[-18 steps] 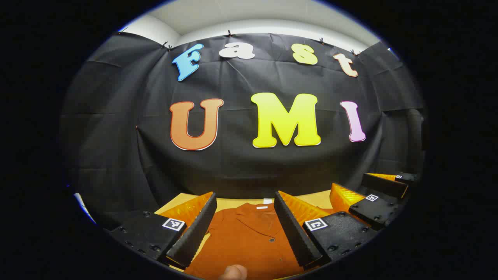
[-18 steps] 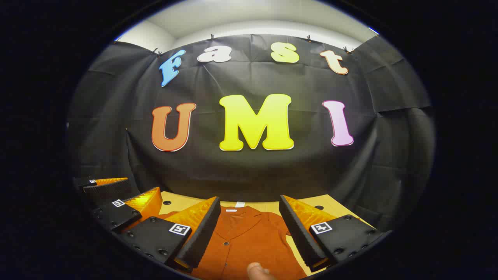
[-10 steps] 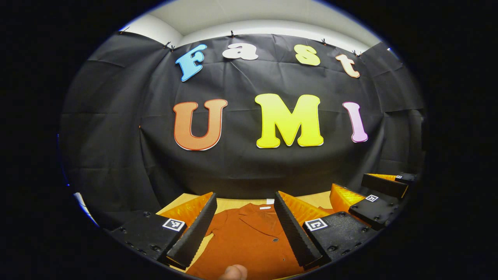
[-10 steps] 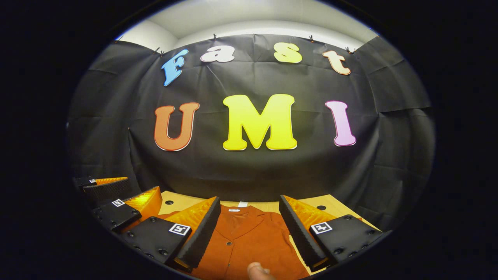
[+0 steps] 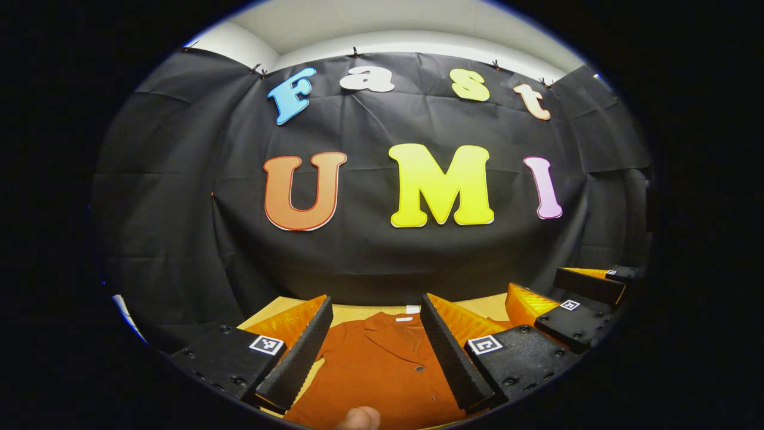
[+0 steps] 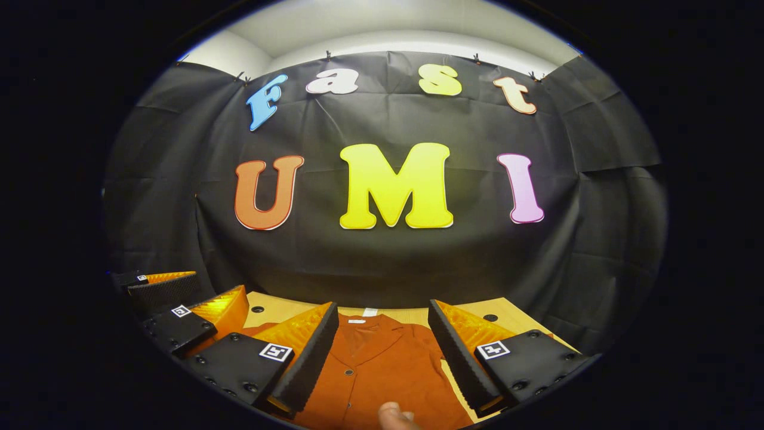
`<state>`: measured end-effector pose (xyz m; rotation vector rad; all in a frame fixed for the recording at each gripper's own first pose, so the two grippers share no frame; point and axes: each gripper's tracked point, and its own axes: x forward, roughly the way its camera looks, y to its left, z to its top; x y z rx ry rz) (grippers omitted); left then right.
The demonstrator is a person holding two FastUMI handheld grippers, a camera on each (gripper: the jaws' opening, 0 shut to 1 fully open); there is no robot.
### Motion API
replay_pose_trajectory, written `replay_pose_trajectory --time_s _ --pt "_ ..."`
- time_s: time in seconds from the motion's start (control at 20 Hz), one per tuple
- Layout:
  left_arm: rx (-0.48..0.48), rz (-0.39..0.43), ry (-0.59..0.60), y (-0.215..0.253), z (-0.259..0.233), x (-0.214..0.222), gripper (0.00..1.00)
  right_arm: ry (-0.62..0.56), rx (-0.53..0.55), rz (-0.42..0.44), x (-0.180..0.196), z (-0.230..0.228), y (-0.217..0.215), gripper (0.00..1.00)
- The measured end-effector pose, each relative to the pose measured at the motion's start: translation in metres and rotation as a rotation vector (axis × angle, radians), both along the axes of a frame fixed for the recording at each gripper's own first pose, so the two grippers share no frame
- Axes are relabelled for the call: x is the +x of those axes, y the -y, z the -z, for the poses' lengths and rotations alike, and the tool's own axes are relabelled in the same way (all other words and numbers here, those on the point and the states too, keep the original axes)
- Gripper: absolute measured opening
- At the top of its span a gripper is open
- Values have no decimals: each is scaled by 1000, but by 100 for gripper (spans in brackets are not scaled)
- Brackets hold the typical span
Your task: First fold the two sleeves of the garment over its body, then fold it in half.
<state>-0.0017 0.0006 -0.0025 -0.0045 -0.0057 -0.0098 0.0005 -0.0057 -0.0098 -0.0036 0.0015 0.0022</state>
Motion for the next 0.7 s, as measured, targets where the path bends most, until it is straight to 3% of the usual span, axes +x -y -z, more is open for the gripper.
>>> replay_pose_trajectory --time_s 0.7 --pt "-7 24 -1 6 4 -1 96 -4 -7 22 -3 5 8 96"
